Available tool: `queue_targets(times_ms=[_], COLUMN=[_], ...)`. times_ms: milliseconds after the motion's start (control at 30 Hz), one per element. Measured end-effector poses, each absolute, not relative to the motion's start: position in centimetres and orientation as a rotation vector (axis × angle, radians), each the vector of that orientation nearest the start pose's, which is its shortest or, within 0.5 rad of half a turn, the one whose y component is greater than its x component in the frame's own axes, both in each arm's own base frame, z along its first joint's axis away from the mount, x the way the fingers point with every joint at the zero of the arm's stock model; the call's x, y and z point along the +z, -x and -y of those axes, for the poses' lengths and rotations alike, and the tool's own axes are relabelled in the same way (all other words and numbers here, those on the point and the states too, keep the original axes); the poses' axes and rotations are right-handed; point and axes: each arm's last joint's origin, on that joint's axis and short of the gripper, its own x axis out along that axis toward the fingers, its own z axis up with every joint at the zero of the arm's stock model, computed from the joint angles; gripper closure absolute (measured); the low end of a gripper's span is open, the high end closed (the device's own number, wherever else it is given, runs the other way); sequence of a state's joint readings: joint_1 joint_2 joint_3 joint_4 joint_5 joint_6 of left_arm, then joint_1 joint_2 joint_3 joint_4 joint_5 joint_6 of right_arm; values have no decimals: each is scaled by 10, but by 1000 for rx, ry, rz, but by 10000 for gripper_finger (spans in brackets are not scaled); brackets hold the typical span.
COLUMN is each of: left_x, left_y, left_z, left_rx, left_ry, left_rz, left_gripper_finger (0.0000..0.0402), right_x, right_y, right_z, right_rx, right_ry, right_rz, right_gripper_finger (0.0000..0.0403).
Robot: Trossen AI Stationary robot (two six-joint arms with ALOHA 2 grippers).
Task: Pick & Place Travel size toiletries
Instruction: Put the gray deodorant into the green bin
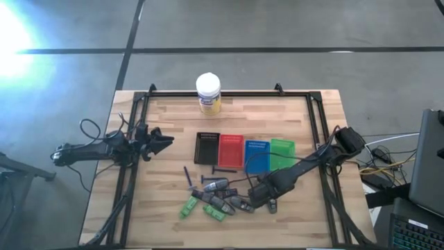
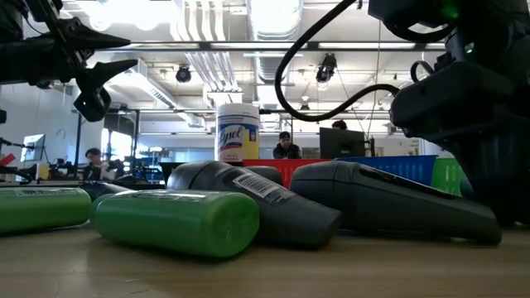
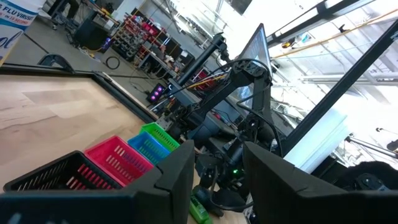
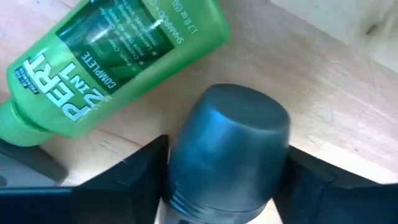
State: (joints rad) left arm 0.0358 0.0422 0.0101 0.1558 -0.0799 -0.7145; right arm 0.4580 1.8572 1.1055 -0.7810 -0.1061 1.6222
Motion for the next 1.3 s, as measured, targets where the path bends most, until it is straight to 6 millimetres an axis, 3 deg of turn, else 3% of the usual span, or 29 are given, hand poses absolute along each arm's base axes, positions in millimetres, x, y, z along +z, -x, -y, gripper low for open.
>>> queue_targets(times_ms=[200,433,667,767,900,1033,1300], left_x=[179,179,179,179,179,179,179], left_y=[-99,-99,-99,-99,-99,-99,-99], left_z=[-6,-6,-6,-6,-6,-6,-6], left_rx=[66,66,66,66,66,66,66], left_ry=[715,715,715,715,715,715,716], left_rz=[160,160,159,159,159,159,159], left_gripper_finger=[259,259,259,259,259,259,259], right_x=[150,201,267,282,283,268,228], right_y=[-287,-275,-231,-214,-202,-194,-196], right_z=[-148,-141,-91,-63,-31,-7,11], right_rx=[-769,-759,-988,-1077,-1104,-1127,-1048], right_ry=[-936,-1062,-1139,-1145,-1128,-1112,-1142], right_rz=[-1457,-1327,-1008,-945,-943,-1012,-1044], right_gripper_finger=[202,203,203,203,203,199,204])
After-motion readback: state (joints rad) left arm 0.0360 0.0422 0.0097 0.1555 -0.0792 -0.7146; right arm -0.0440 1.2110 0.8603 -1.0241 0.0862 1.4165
